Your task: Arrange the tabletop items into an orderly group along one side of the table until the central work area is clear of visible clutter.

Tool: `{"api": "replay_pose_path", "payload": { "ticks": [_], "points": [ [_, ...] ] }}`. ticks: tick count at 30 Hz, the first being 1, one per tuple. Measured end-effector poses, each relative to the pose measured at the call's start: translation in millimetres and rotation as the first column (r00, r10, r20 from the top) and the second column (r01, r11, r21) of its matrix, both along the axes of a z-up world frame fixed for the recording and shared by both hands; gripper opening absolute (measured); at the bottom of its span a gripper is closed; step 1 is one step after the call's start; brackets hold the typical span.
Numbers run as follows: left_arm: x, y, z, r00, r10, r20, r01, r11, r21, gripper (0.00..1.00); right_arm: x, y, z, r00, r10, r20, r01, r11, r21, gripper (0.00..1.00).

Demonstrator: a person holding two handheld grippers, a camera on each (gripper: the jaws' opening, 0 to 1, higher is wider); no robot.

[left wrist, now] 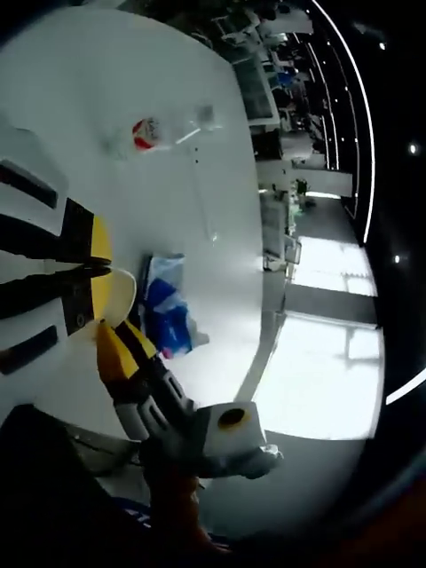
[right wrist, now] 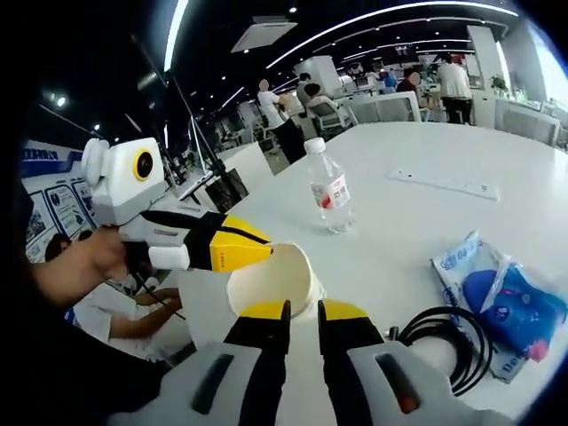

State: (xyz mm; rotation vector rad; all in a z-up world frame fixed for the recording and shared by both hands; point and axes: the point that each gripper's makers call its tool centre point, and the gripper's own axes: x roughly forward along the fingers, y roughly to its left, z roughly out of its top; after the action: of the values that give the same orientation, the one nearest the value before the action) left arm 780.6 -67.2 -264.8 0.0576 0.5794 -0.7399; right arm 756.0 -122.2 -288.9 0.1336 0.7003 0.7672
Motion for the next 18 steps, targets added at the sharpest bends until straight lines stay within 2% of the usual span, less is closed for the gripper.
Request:
{"api": "replay_pose_path", "payload": {
  "ticks": [5, 11, 14, 18],
  "points": [
    [0.3, -2, 0.8, 0.997, 0.074, -0.029, -0.076, 0.995, -0.062, 0.0, 5, 2, 2.4, 1.0, -0.029, 0.003, 0.029, 1.0, -0.001, 0.06],
    [-2.4, 1, -2.2, 0.995, 0.094, -0.023, -0.095, 0.993, -0.063, 0.01, 6, 1, -1.0, 0.999, -0.043, -0.004, 0.043, 0.999, -0.028, 0.03],
    [-3.4, 3, -3.4, 0.995, 0.093, -0.028, -0.095, 0.993, -0.066, 0.01, 5, -2, -1.1, 0.998, -0.064, -0.025, 0.064, 0.998, -0.016, 0.01],
    [-10.6, -3, -3.7, 0.999, 0.041, -0.006, -0.041, 0.998, -0.045, 0.02, 8, -6, -1.6, 0.996, -0.086, -0.033, 0.085, 0.996, -0.022, 0.0]
  ]
}}
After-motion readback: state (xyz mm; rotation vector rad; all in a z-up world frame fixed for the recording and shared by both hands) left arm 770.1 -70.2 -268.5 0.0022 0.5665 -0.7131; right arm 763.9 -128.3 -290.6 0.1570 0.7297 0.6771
